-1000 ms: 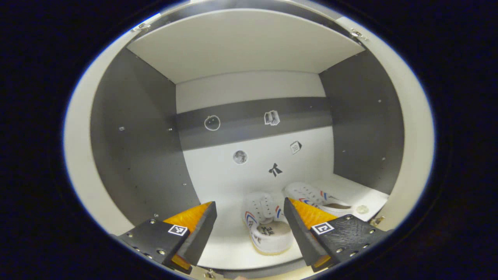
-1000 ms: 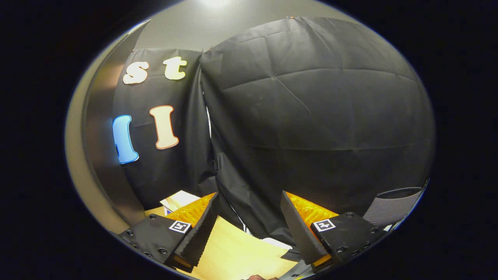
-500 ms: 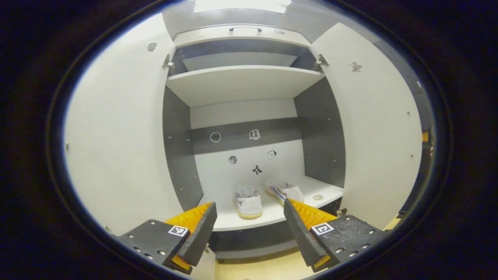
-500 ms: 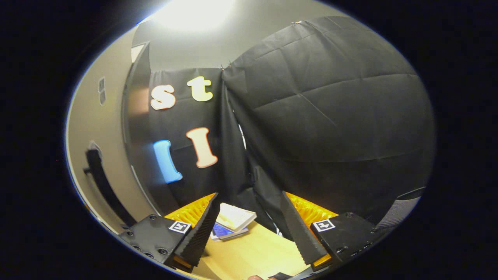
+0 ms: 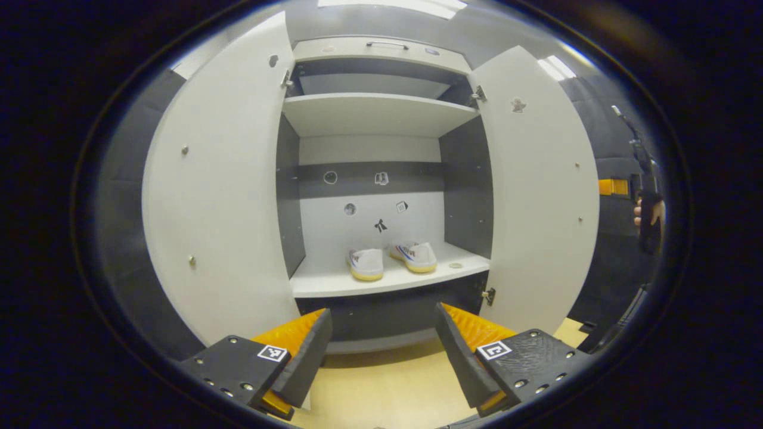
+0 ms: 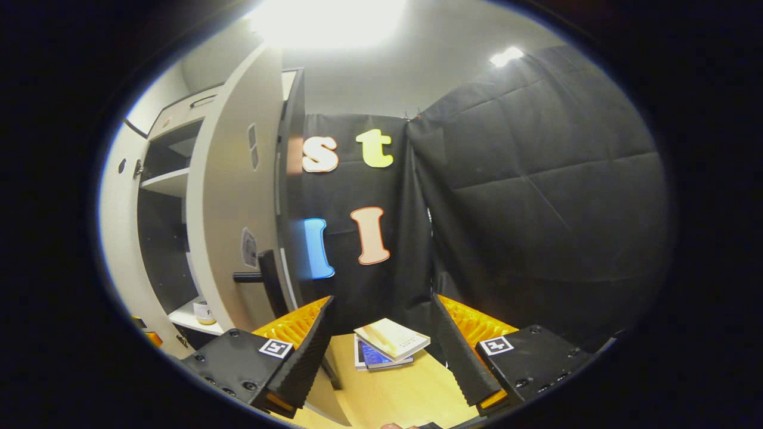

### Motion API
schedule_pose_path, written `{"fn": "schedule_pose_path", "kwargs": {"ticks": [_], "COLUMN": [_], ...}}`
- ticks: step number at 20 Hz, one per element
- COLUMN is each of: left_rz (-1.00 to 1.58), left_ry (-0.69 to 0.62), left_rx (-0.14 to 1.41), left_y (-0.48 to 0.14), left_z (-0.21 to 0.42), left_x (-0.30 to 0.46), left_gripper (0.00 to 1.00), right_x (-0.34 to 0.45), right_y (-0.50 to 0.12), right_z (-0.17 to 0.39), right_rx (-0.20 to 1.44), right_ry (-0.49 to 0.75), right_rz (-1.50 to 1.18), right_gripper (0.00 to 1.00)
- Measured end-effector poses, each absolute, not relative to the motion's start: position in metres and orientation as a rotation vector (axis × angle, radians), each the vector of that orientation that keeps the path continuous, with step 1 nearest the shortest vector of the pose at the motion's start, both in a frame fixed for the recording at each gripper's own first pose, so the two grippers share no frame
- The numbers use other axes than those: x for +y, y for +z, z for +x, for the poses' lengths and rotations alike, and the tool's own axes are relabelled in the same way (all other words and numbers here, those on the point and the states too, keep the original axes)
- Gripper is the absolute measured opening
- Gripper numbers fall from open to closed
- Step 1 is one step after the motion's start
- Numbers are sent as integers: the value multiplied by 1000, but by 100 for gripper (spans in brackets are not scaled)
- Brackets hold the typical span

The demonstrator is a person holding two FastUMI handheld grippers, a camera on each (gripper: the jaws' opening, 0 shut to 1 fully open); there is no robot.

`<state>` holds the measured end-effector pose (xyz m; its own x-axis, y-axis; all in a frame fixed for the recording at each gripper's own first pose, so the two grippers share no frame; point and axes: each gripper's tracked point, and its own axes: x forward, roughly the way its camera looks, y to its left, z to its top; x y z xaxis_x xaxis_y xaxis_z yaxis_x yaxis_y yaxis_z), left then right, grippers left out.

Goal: Grab one shoe with the right hand and put it into the shoe cabinet, grab the other shoe with the left hand and put it into the shoe cabinet; then close the right door with the right hand and the left door with the left hand.

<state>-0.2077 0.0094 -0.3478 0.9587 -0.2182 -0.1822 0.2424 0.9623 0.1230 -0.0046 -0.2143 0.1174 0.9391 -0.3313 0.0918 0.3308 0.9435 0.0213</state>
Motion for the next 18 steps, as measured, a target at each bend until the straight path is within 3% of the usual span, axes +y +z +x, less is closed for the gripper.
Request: {"fn": "schedule_pose_path", "kwargs": {"ticks": [2,3,4,5,6,12,18], "left_rz": [128,123,119,114,110,74,-60], "left_ry": [-220,-207,-189,-172,-156,17,133], "left_rx": [178,190,199,198,195,209,272], "left_y": [-352,-355,-356,-355,-353,-343,-362], "left_z": [-225,-233,-241,-251,-260,-306,-322], "left_x": [22,28,36,42,46,72,80], "left_gripper": [100,100,98,100,99,100,99], "right_x": [-205,-205,-207,-206,-202,-193,-124], "right_y": [117,118,118,119,118,118,112], "right_z": [-1,3,5,4,3,2,12], "right_rx": [-76,-72,-60,-60,-43,-17,-26], "right_ry": [-302,-303,-296,-291,-280,-271,-72], "right_rz": [-24,-51,-73,-77,-78,-81,-47], "right_gripper": [98,92,96,92,96,95,95]}}
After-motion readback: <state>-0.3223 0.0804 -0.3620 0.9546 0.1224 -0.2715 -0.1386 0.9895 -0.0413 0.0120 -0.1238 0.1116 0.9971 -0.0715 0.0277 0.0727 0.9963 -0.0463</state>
